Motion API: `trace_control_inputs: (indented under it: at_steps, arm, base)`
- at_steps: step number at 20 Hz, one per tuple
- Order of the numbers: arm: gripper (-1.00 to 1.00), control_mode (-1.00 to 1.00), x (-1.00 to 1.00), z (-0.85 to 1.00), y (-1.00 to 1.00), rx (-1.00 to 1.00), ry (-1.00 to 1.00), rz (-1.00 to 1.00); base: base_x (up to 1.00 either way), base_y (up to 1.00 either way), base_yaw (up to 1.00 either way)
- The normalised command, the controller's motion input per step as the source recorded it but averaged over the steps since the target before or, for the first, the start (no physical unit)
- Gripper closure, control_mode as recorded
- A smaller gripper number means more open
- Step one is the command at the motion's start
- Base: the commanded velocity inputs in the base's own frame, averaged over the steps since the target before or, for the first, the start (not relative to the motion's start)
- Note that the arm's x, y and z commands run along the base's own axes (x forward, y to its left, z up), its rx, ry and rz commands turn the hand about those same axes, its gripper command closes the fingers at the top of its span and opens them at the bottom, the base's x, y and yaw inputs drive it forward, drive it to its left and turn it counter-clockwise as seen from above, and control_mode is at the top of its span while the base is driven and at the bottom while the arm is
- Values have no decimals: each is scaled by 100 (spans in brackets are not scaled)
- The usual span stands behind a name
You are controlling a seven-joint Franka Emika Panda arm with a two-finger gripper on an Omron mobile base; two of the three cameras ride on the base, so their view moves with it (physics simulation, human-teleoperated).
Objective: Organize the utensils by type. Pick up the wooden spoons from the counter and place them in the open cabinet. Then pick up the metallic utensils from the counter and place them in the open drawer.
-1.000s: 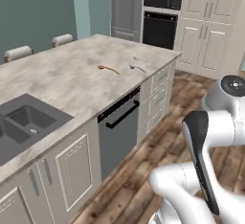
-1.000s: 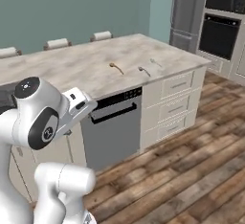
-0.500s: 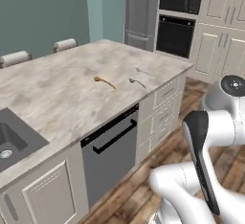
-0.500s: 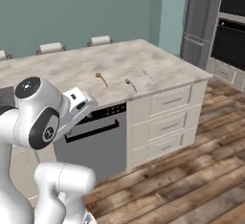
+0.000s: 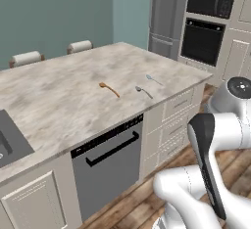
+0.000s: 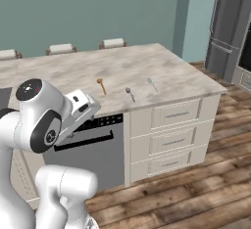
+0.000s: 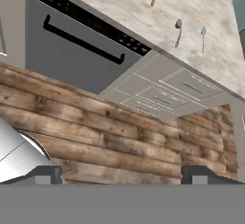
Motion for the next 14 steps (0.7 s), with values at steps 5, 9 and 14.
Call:
trace_control_inputs:
  at_steps: [5, 9, 14]
  arm:
    - [-100, 100, 0, 0, 0, 0, 0, 0]
    - [-100, 100, 0, 0, 0, 0, 0, 0]
    - [-100, 100, 0, 0, 0, 0, 0, 0]
  base:
    - [32, -42, 31]
    - [45, -39, 29]
    - [61, -32, 26]
